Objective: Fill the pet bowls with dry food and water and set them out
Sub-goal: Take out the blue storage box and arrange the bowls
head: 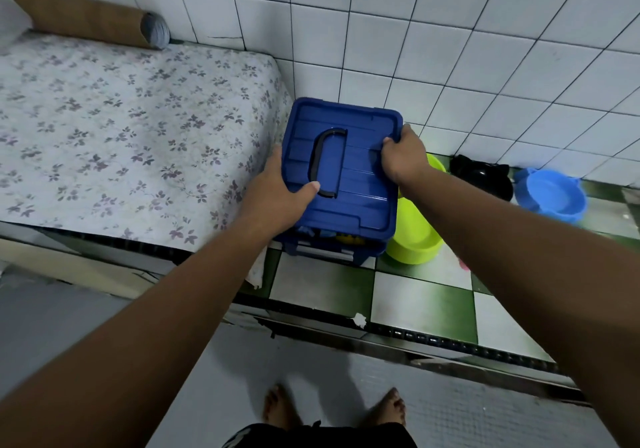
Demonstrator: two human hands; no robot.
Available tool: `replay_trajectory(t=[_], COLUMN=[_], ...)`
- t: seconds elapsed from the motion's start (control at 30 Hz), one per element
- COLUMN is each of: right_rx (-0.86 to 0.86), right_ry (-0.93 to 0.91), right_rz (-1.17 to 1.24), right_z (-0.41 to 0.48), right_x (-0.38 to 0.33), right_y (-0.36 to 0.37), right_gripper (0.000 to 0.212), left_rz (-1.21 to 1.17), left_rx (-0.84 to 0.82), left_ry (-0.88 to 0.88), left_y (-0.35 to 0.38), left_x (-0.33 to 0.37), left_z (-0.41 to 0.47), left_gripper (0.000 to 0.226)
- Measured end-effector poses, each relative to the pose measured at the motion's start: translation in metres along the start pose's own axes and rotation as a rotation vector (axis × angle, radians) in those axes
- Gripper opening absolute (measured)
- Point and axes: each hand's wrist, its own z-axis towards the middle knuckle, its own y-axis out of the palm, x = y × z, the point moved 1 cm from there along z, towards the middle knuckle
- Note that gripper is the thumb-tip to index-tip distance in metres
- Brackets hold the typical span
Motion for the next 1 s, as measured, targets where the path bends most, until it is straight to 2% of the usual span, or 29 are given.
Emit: replay_trajectory(t=[0.1, 0.23, 0.4, 0.57, 0.77, 0.87, 1.0], right_rx=[0.038, 0.040, -0.129, -0.285, -0.344, -0.377, -0.398], right_ry=[-0.095, -0.189, -0.246, -0.262, -0.303, -0.338, -0.493], right_rz=[0.012, -0.046, -0.166, -0.193, -0.228, -0.327, -0.667], right_z=[-0.004, -0.012, -0.031, -0.051, -0.068, -0.068, -0.074], right_x=[-0.018, -0.052, -0.096, -0.134, -0.169, -0.173, -0.169], right_y=[-0.005, 0.004, 0.048, 0.112, 0.179, 0.202, 0.223], right_gripper=[0.033, 0.062, 0.063, 0.073, 0.093, 0.100, 0.092], left_rz=[0.013, 0.172, 0.338, 0.345, 0.328, 0.357, 0.551], left_rx=[0.051, 0.128, 0.177, 0.252, 0.279, 0.307, 0.190], left_ry=[0.083, 0.105, 0.045, -0.010, -0.103, -0.091, 0.023], left_y=[-0.012, -0.046, -0.106, -0.165, -0.210, -0.221, -0.210], left_x=[0.013, 0.025, 0.013, -0.029, -0.080, -0.097, -0.111], left_z=[0.000, 0.002, 0.002, 0.004, 0.010, 0.014, 0.019], left_gripper=[0.099, 0.097, 0.100, 0.096, 0.099, 0.094, 0.071])
